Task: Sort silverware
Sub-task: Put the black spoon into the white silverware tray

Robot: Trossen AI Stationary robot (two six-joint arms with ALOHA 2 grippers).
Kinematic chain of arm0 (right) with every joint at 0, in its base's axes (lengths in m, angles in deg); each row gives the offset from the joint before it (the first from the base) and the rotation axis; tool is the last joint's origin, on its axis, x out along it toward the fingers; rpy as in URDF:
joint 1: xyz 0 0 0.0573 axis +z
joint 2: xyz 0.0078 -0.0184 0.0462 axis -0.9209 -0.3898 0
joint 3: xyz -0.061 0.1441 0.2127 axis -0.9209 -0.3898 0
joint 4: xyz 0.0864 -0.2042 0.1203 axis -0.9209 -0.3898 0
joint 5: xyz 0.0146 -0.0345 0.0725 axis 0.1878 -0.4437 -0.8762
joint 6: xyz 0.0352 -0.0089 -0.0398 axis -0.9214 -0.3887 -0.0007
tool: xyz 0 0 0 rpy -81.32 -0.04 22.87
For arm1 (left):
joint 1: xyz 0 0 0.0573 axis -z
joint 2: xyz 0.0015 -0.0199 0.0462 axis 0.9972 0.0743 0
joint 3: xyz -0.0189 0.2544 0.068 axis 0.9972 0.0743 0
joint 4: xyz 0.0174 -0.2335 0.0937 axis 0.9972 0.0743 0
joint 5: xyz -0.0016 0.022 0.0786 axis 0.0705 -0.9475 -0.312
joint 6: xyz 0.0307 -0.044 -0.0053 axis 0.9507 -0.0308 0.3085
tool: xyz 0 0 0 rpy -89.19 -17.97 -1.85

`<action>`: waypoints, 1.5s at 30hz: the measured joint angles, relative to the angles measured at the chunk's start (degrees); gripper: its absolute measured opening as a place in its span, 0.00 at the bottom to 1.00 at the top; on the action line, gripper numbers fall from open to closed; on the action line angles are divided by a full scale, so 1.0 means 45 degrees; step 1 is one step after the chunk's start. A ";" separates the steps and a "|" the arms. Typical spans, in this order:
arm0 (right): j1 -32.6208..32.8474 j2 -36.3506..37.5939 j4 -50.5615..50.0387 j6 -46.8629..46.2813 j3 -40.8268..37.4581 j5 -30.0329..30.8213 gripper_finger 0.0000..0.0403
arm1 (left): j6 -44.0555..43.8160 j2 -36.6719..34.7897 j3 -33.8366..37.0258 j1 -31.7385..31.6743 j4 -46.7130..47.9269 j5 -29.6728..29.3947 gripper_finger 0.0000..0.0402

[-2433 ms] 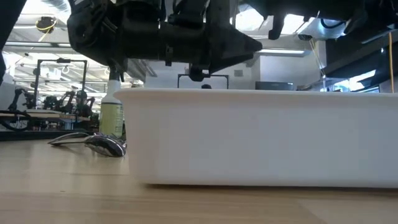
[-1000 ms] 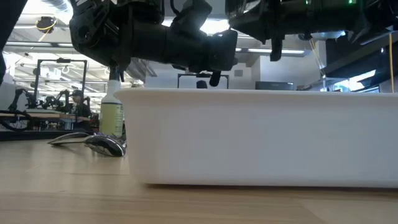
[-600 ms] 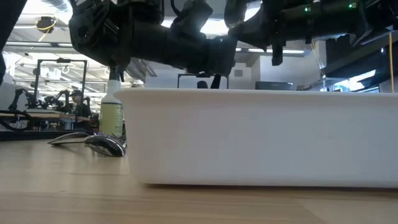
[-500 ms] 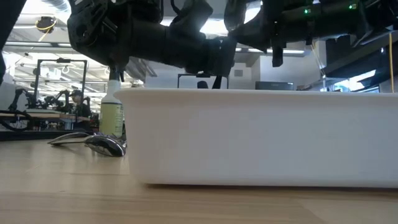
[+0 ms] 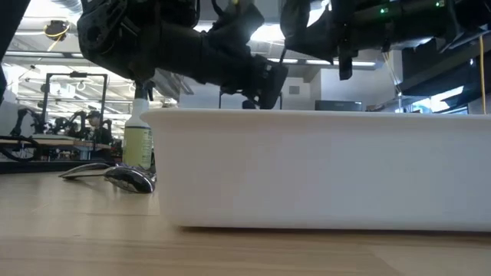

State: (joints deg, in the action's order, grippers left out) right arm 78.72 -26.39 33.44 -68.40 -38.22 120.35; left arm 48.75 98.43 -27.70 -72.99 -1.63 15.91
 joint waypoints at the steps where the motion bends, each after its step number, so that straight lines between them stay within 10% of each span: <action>1: 0.0000 0.0127 -0.0258 -0.0043 0.0000 0.0000 0.00 | 0.0061 -0.0014 0.0000 0.0000 0.0023 -0.0084 0.00; 18: 0.1179 0.0399 -0.0115 -0.1924 0.0000 0.2530 0.00 | 0.2432 -0.0189 0.0082 0.0821 0.0003 -0.3036 0.00; 30: 0.1758 -0.2916 0.3458 -0.6508 0.0000 0.5935 0.00 | -0.1482 -0.1934 0.2608 0.0947 -0.0004 -0.3608 0.00; 45: 0.1931 -0.5341 0.4356 -0.8437 0.1051 0.6003 0.00 | -0.2344 -0.2244 0.3099 0.0913 0.0046 -0.3539 0.00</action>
State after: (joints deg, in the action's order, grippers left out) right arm 87.41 -50.43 53.04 -106.36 -33.49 147.37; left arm 38.20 88.33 -13.76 -68.88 -1.42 -0.01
